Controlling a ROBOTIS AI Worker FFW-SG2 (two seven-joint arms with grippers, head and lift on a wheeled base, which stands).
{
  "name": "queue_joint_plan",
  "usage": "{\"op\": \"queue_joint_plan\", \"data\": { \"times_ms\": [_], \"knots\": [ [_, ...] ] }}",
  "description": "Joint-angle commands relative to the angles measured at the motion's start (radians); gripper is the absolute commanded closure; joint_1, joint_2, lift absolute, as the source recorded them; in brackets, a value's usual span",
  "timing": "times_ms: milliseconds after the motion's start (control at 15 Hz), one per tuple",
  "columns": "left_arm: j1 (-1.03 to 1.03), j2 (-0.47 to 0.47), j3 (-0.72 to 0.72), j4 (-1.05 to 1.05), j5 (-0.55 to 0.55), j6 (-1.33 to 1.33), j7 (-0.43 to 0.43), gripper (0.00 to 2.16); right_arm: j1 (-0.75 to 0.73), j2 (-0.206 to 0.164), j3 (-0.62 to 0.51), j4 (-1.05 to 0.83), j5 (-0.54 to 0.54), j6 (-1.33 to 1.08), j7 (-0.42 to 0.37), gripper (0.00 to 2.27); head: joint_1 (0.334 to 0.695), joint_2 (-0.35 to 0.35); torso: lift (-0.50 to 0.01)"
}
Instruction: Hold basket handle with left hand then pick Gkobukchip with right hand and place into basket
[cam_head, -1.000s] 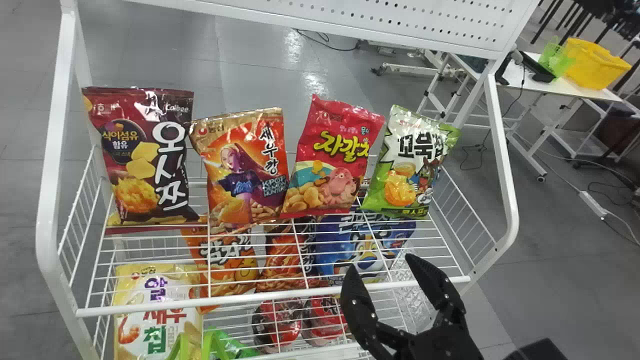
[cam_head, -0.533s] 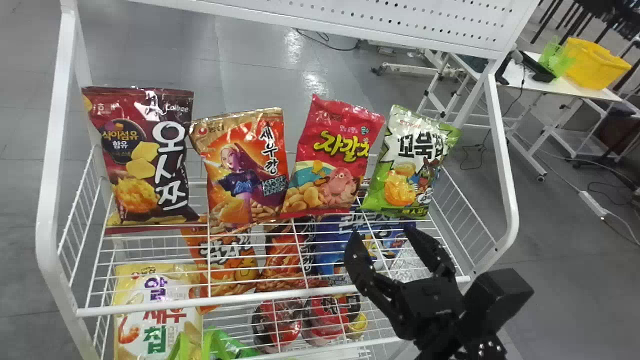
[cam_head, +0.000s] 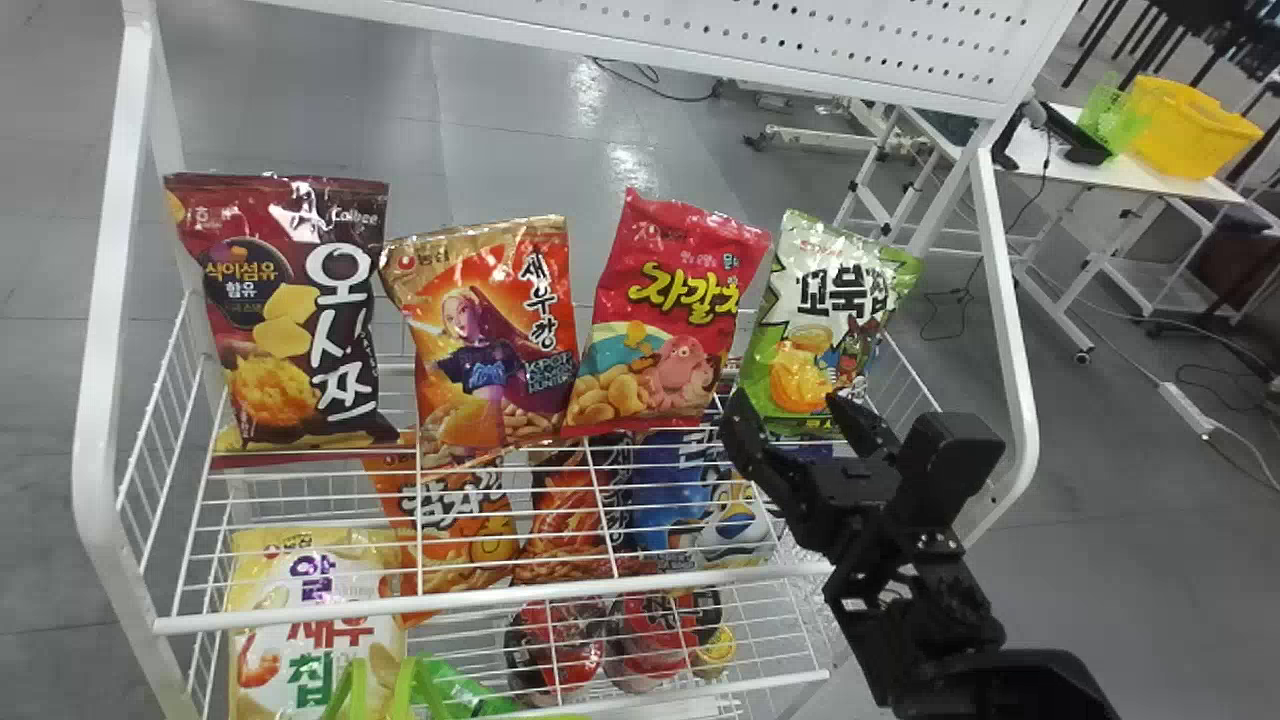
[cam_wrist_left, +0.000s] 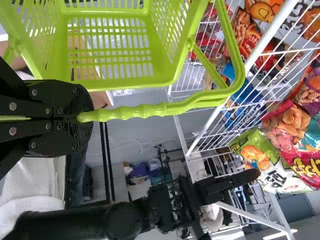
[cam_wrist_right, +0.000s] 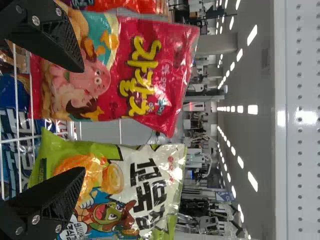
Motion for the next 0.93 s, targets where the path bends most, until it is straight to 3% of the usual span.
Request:
{"op": "queue_joint_plan", "data": {
  "times_ms": [0,867],
  "knots": [
    [-0.009,0.003,-0.012,0.006,-0.019,0.001,0.0,1.76,-0.09,-0.003,-0.017,0.084,0.013,0.01,0.0,0.11,0.695,-0.35,-0.032],
    [-0.071,0.031,-0.055,0.084,-0.05,0.001,0.005,1.72,-0.334,-0.057,-0.064,0.336,0.079,0.028,0.0,0.11,0.695,-0.35,-0.032]
  ]
}}
